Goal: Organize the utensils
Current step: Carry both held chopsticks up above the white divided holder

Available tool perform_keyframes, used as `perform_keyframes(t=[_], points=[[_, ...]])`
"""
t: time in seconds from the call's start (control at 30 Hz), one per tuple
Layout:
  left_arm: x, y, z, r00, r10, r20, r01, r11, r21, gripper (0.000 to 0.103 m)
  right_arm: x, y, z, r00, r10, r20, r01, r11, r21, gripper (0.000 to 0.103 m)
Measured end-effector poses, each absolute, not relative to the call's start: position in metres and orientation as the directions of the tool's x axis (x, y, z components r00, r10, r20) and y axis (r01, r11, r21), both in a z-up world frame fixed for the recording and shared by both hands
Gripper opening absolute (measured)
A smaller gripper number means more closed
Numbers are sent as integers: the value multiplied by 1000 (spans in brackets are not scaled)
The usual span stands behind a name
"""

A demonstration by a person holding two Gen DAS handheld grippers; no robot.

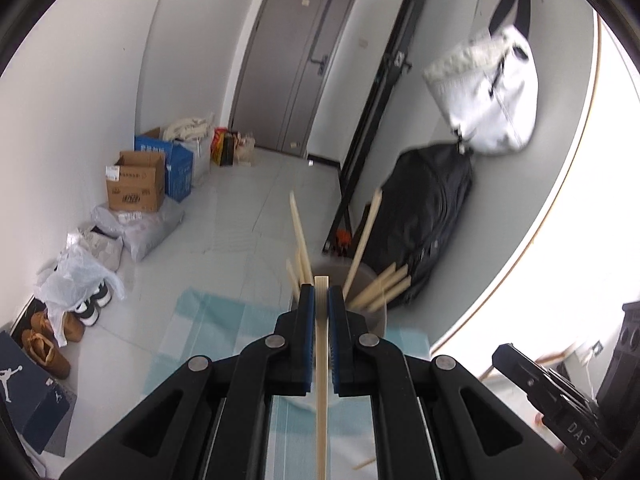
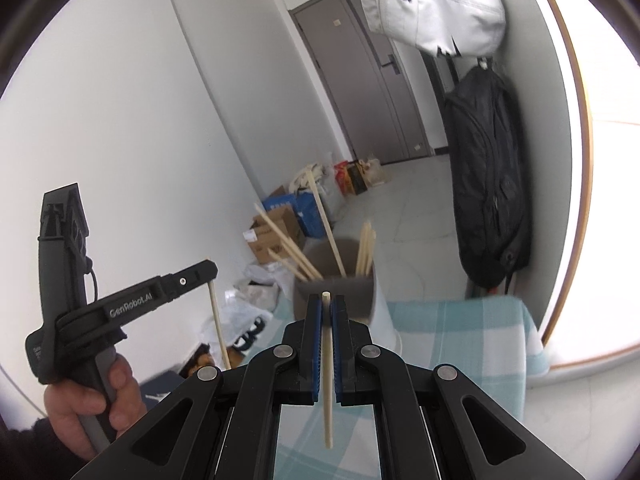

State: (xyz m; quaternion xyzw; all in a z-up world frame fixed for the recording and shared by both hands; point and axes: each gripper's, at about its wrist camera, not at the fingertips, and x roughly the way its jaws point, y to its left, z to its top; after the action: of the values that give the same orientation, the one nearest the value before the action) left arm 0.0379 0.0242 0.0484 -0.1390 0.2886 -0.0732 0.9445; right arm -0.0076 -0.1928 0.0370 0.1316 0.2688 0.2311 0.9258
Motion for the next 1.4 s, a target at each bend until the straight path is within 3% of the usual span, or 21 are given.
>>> perform_keyframes(t=[0.3, 0.57, 1.2, 1.4], points=[[77, 37, 97, 896, -160, -414, 11, 940, -340, 2, 27, -188, 111, 786, 500, -363, -393, 858, 330, 4], [117, 44, 102, 914, -125, -386, -27, 930, -367, 2, 76, -178, 137, 804, 488, -339, -395, 866, 307, 4], [151, 26, 44, 919, -95, -383, -38, 945, -326, 2, 138, -150, 89, 786, 461, -412, -388, 886, 253, 4], [146, 18, 40, 908, -141, -395, 26, 958, -284, 2, 137, -147, 67, 765, 467, -443, -395, 884, 250, 4]])
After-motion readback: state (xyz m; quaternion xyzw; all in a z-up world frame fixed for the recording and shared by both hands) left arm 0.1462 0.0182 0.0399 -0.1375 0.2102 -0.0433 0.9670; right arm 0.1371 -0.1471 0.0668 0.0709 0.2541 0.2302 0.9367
